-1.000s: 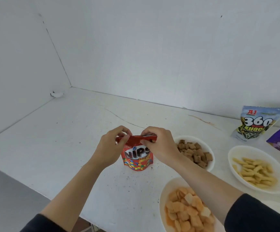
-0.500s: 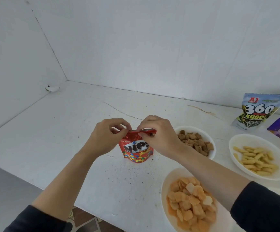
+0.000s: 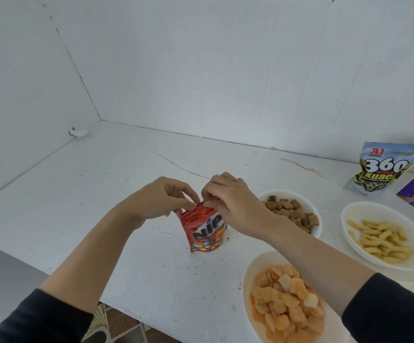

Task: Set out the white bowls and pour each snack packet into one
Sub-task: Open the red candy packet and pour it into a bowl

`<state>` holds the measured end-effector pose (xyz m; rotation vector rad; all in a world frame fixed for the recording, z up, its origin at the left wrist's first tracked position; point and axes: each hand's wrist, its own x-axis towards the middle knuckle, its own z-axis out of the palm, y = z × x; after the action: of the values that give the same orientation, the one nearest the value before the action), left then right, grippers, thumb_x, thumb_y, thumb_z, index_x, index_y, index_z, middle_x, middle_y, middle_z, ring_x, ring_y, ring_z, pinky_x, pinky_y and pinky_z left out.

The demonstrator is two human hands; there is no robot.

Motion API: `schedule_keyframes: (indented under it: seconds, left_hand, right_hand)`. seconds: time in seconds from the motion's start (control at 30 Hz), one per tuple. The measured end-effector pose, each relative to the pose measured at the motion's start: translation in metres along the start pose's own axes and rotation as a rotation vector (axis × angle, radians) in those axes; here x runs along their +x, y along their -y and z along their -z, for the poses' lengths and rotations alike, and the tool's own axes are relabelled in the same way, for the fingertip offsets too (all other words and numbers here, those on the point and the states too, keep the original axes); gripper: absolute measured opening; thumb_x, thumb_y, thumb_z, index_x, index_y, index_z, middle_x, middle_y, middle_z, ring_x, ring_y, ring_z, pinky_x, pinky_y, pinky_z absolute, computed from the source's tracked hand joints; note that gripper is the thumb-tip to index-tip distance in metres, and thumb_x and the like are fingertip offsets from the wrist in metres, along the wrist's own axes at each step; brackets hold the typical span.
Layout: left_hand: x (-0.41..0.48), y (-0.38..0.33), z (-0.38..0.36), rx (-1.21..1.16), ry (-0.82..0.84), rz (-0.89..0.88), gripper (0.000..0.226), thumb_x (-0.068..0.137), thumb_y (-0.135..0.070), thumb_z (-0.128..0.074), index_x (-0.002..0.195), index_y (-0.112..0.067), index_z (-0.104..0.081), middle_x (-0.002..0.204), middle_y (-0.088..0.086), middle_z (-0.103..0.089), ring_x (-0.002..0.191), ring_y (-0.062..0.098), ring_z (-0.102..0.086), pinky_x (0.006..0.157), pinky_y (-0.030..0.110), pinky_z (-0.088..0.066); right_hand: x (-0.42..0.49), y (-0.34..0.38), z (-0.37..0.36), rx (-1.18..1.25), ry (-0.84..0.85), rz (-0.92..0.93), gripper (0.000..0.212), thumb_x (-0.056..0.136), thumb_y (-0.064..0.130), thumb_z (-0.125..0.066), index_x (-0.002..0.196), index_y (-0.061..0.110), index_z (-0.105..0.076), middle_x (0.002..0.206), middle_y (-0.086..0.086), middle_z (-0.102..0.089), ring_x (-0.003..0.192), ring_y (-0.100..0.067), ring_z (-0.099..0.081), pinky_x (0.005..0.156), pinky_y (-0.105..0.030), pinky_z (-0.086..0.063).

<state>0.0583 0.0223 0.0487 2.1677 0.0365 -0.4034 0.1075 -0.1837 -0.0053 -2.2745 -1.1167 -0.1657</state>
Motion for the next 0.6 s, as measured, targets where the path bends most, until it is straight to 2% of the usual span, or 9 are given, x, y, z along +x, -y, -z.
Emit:
schedule_keyframes:
  seconds: [0.1,0.2,0.33,0.43,0.6]
  left_hand:
    - [-0.003,0.005,-0.002,-0.12,0.059,0.011,0.008,0.093,-0.012,-0.07,0.096,-0.017,-0.076,0.079,0.005,-0.072,0.071,0.012,-0.06,0.072,0.032,-0.042]
    - [-0.004,0.007,-0.007,-0.162,0.098,-0.008,0.013,0.093,-0.005,-0.066,0.094,-0.014,-0.076,0.084,0.013,-0.071,0.074,0.016,-0.059,0.069,0.029,-0.045]
    - [-0.004,0.007,-0.013,-0.193,0.122,-0.003,0.017,0.092,-0.001,-0.063,0.1,-0.011,-0.074,0.082,0.01,-0.071,0.07,0.017,-0.057,0.068,0.029,-0.045]
    - [-0.004,0.006,-0.016,-0.143,0.107,-0.037,0.018,0.091,-0.003,-0.067,0.102,-0.014,-0.076,0.082,0.012,-0.074,0.071,0.014,-0.058,0.07,0.03,-0.048]
    - [-0.004,0.005,-0.016,-0.056,0.067,-0.068,0.016,0.089,-0.008,-0.074,0.1,-0.019,-0.079,0.081,0.01,-0.077,0.071,0.009,-0.066,0.066,0.022,-0.053]
  right_hand:
    - [-0.007,-0.005,0.003,0.044,-0.005,0.021,0.005,0.098,0.025,-0.06,0.096,0.022,-0.063,0.101,0.012,-0.052,0.103,-0.009,-0.043,0.093,-0.037,-0.036]
    - [-0.009,-0.006,0.003,0.086,0.007,0.018,0.004,0.097,0.026,-0.064,0.097,0.022,-0.066,0.1,0.016,-0.049,0.103,-0.007,-0.042,0.097,-0.04,-0.036]
    - [-0.011,-0.006,0.005,0.154,0.031,0.03,0.001,0.096,0.024,-0.065,0.095,0.025,-0.065,0.099,0.018,-0.05,0.101,-0.003,-0.041,0.096,-0.043,-0.039]
    - [-0.011,-0.006,0.006,0.141,0.053,0.036,0.003,0.096,0.023,-0.064,0.093,0.024,-0.063,0.098,0.02,-0.047,0.102,-0.001,-0.04,0.097,-0.044,-0.039]
    - [-0.011,-0.008,0.004,0.111,0.045,0.019,0.004,0.096,0.026,-0.065,0.093,0.026,-0.063,0.099,0.019,-0.049,0.106,-0.004,-0.039,0.098,-0.045,-0.04]
